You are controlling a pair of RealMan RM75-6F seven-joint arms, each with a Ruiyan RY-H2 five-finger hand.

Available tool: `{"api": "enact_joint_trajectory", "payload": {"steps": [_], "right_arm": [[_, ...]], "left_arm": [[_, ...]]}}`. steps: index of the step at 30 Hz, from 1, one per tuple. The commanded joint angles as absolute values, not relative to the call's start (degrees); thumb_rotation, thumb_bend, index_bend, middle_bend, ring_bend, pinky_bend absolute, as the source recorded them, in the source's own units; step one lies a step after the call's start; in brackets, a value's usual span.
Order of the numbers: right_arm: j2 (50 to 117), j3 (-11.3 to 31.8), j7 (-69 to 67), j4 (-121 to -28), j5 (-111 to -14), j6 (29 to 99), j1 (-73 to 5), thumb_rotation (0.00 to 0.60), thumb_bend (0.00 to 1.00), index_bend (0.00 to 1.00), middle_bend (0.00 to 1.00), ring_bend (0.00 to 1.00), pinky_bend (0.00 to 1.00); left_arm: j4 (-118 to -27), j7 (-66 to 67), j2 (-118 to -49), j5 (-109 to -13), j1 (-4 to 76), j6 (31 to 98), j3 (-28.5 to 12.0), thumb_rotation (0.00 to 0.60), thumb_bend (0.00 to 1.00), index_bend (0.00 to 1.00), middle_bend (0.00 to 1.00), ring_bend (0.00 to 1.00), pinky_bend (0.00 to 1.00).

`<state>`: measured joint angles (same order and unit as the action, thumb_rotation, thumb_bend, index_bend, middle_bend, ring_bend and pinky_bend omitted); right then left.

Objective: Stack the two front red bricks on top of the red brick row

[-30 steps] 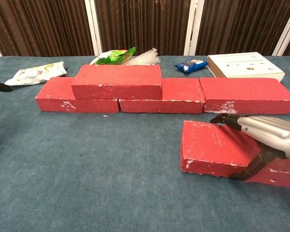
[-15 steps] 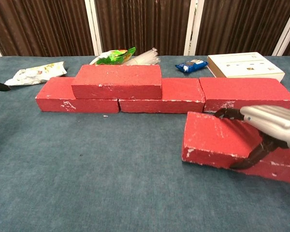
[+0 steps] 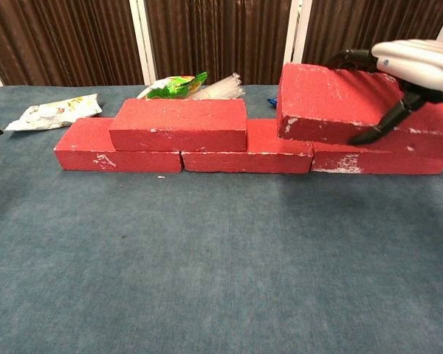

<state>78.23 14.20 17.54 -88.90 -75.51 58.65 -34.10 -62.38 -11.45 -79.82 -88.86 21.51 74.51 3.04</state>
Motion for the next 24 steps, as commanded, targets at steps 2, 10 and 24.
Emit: {"api": "enact_joint_trajectory", "payload": {"steps": [2, 10, 24], "right_arm": [[74.64, 16.83, 7.29, -79.40, -77.80, 46.88, -42.76, 0.600, 0.17, 0.68, 0.51, 0.42, 0.60], [77.07, 14.96, -6.84, -66.32, -82.06, 39.13, -49.52, 0.600, 0.17, 0.65, 0.51, 0.42, 0.60], [83.56, 8.13, -23.43, -52.41, -88.99, 40.42, -53.16, 0.600, 0.17, 0.61, 0.51, 0.39, 0.60]], "left_arm": [[-61.82, -9.06, -80.55, -87.75, 21.25, 73.83, 2.10, 0.600, 0.27, 0.00, 0.00, 0.00, 0.04], [-61.51, -5.62, -81.43, -86.83, 20.77, 73.98, 0.93, 0.600, 0.28, 0.00, 0.00, 0.00, 0.04], [-60.43, -4.78, -82.32, -86.08, 20.80, 72.36, 0.06, 0.600, 0.28, 0.00, 0.00, 0.00, 0.04]]}}
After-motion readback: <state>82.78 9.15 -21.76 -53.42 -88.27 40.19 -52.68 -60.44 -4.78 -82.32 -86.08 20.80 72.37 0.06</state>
